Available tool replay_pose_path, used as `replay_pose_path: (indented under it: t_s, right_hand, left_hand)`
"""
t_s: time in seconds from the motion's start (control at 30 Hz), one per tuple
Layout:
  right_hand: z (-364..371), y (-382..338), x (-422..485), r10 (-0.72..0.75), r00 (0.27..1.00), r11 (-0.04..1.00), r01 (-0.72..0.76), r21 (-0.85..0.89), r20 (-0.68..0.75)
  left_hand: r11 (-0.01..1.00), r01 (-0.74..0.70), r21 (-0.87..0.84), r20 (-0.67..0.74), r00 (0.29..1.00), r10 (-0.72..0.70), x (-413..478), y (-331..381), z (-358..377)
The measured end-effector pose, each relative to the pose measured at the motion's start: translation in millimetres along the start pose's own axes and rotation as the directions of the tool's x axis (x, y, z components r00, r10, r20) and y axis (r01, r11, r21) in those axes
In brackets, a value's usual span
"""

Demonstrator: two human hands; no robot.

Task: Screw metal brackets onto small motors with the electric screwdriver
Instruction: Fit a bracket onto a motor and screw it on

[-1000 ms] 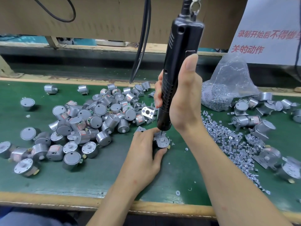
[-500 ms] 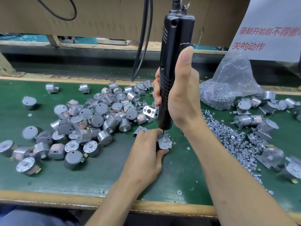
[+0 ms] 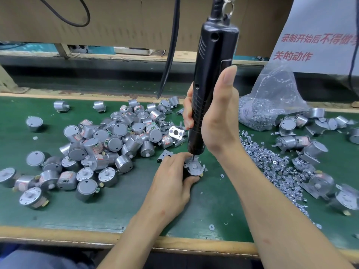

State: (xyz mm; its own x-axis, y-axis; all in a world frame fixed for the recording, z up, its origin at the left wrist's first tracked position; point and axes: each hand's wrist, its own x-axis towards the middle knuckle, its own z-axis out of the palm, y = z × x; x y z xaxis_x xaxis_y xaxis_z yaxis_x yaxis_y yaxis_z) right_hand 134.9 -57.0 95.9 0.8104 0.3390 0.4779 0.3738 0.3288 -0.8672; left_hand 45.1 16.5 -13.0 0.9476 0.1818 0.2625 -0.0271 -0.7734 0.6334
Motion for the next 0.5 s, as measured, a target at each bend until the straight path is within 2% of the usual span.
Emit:
replay_pose_path:
  t_s: [0.2,0.5]
  right_hand:
    - [0.5,0.0,0.4,0.004,1.0,1.0,-0.004,-0.005,-0.013]
    - [8.2,0.3,-4.5,-0.045,0.991,0.998,0.038,-0.057,-0.129]
  left_hand:
    - [1.0,-0.014,-0.009,0.002,1.0,0.014,-0.7,-1.4,1.2]
    - [1.0,-0.007,-0.005,0.013,1.0,0.007,-0.8,-2.7,1.6]
